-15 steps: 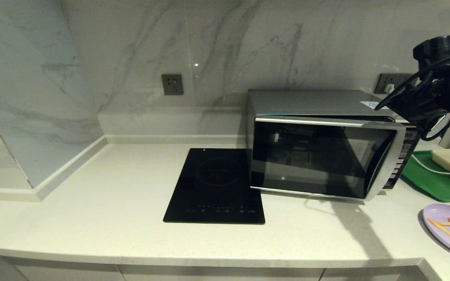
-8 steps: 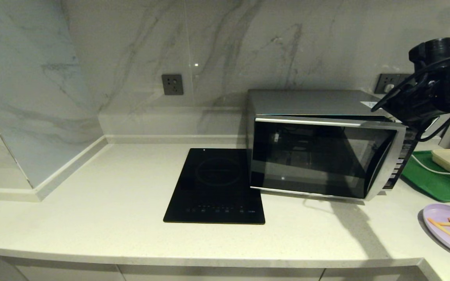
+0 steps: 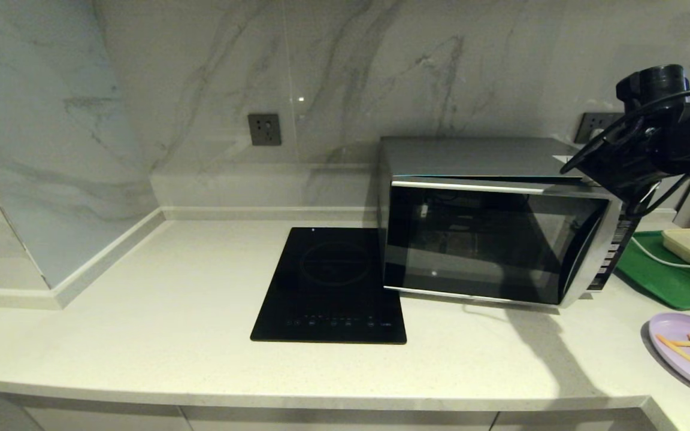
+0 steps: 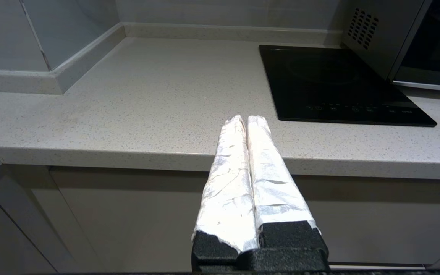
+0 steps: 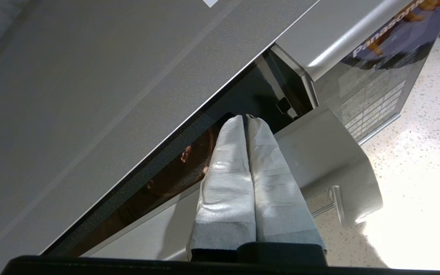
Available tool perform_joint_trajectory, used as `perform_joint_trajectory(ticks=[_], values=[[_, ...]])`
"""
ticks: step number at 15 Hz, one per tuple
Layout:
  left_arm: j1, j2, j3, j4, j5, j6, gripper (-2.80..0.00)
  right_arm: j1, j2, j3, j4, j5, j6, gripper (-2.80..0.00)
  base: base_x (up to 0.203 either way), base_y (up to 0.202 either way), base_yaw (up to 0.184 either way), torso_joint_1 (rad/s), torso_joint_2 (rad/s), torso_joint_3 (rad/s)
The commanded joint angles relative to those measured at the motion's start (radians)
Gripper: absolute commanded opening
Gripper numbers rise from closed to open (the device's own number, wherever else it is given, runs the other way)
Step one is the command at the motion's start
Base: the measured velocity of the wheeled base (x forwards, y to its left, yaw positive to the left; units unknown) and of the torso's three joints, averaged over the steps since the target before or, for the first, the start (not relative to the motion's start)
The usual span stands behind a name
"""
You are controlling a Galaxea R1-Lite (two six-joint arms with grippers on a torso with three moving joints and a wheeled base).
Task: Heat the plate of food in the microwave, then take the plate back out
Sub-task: Open the microwave oven
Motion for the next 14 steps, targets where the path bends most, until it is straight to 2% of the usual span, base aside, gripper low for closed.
perform_joint_trajectory(ticks=[1, 10, 14], values=[[0.0, 0.0, -0.001, 0.0, 0.0, -0.001, -2.8, 0.0, 0.001, 0.003, 0.003, -0.001, 0.005, -2.8, 0.0, 0.0, 0.0, 0.0, 0.0, 0.0], [0.0, 0.0, 0.0, 0.0, 0.001, 0.001, -2.8, -0.006, -0.003, 0.031, -0.013, 0.033, 0.005, -2.8, 0.0, 0.0, 0.0, 0.0, 0.0, 0.0], [0.0, 0.0, 0.0, 0.0, 0.0, 0.001, -2.8, -0.013, -0.047, 0.097, -0.007, 0.037, 0.005, -2.8, 0.0, 0.0, 0.0, 0.0, 0.0, 0.0]])
